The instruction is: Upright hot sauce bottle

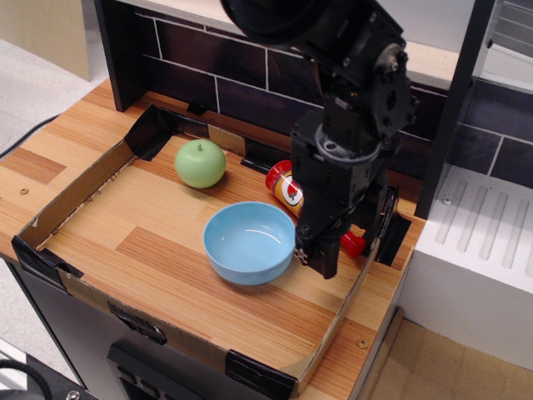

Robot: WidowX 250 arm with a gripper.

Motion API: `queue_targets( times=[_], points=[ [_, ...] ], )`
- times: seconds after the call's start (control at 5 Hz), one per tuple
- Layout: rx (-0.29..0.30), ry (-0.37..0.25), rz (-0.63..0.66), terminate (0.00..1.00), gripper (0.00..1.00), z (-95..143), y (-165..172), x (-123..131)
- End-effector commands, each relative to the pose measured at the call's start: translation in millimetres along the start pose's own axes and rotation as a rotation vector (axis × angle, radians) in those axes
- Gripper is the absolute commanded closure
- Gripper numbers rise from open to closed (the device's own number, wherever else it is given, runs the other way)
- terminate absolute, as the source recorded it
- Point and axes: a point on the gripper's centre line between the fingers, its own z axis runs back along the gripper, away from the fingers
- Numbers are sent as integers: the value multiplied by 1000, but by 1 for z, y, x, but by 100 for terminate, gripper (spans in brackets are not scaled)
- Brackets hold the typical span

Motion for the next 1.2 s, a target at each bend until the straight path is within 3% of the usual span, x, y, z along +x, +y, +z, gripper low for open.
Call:
queue_targets(
  times=[0.0,0.4,0.6,1.0],
  points=[
    [-73,0,59,0,0,0,-26,0],
    [-18,-9,51,0,0,-16,-31,-4],
    [-15,-6,40,0,100,-17,-32,-5],
    [13,29,-121,0,100,-14,-29,-3]
  ],
)
